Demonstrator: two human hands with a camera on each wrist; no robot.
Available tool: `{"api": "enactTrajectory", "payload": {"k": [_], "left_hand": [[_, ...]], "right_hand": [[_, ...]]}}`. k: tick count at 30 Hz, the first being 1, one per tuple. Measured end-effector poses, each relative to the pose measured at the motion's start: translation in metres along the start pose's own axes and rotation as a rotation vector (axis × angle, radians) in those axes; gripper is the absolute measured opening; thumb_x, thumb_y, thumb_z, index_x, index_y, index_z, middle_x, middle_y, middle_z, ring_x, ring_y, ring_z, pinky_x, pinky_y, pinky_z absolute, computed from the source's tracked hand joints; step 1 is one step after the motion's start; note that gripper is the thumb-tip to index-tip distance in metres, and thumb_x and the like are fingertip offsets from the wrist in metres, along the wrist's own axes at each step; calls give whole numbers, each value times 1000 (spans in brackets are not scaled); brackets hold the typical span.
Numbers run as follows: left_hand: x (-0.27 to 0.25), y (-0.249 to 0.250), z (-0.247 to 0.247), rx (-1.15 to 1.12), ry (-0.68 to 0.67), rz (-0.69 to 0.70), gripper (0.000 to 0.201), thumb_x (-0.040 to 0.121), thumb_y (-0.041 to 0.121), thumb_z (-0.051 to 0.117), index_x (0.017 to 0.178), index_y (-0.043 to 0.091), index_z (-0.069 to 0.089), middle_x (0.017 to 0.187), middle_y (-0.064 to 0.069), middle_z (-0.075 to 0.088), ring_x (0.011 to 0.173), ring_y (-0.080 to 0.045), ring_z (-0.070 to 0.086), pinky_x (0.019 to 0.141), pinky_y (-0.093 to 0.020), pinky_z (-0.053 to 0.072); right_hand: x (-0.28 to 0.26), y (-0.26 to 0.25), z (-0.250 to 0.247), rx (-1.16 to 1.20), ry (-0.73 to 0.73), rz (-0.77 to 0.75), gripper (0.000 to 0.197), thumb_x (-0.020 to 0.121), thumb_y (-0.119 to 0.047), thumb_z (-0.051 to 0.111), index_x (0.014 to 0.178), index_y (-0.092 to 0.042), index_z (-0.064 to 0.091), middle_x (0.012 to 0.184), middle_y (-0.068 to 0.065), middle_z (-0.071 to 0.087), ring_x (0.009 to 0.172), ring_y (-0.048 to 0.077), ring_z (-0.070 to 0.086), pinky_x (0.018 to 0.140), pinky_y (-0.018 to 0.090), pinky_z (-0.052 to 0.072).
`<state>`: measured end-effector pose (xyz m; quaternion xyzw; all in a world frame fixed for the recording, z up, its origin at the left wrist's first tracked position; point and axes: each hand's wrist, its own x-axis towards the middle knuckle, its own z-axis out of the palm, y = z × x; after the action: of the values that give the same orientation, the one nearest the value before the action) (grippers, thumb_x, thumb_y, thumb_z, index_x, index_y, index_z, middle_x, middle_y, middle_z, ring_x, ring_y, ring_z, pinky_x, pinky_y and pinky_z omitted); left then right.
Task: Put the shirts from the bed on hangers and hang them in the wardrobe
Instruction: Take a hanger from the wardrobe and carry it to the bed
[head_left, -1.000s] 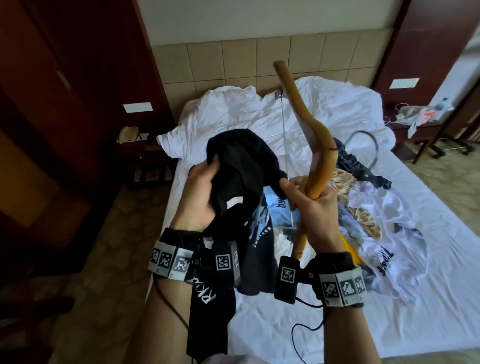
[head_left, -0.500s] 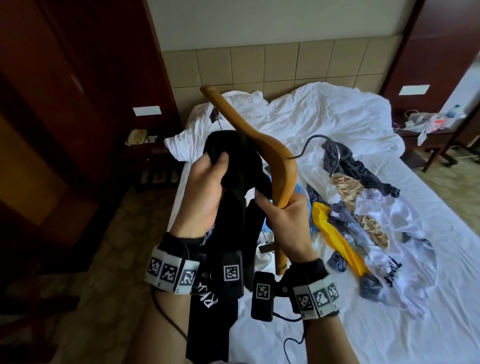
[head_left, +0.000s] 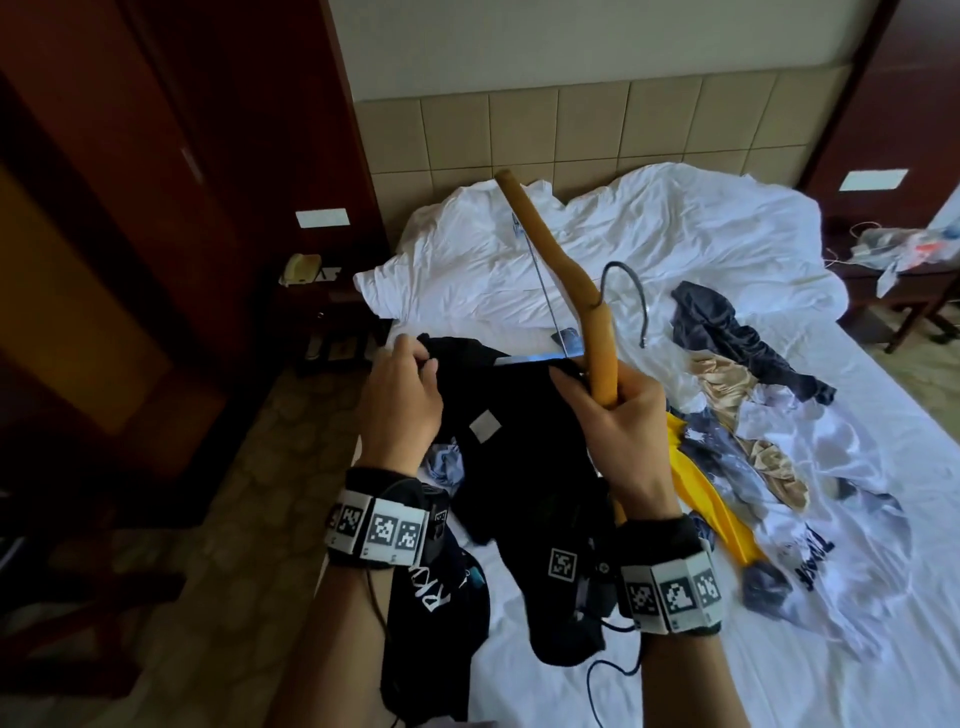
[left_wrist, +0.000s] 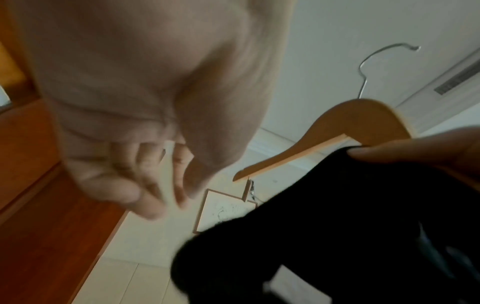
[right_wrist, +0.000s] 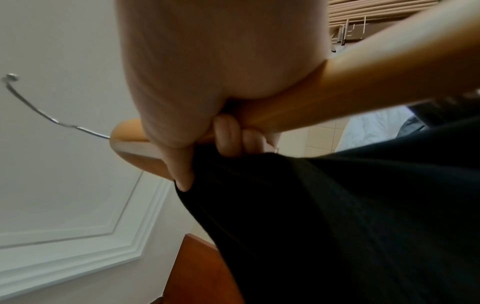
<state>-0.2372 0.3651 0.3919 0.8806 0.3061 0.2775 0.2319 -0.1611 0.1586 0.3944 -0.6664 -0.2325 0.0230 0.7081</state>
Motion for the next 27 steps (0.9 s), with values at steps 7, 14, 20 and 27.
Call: {"api": "enactTrajectory", "payload": {"k": [7,14,20,27], "left_hand": [[-8,9,30,-264,-619,256,40,94,22,76,132,25,63,118,10,65,91,-5,63,80,-13,48],[-10,20,49,-343,-419,248,21,106,28,55,91,13,54,74,-4,60,62,-9,54,61,-26,42],[-9,14,55,-222,-476,282,13,99,26,66,89,19,62,76,2,65,71,-14,63,74,-43,54],[-4,16,44,-123,-222,194,25,109,34,42,96,18,56,77,4,63,72,-17,62,67,-42,51]], "right_hand": [[3,0,-6,-50,-4,-3,27,94,-25,79,85,-1,71,75,28,66,65,19,58,60,53,52],[2,-3,-14,-47,56,-30,29,92,-28,82,75,-6,71,61,16,58,59,12,50,54,31,43],[5,4,-21,-42,102,-38,54,94,-31,80,76,14,56,60,9,42,57,15,38,52,33,33],[5,12,-35,2,173,-86,46,96,-37,69,79,6,69,51,-6,49,51,4,42,53,23,34]]}}
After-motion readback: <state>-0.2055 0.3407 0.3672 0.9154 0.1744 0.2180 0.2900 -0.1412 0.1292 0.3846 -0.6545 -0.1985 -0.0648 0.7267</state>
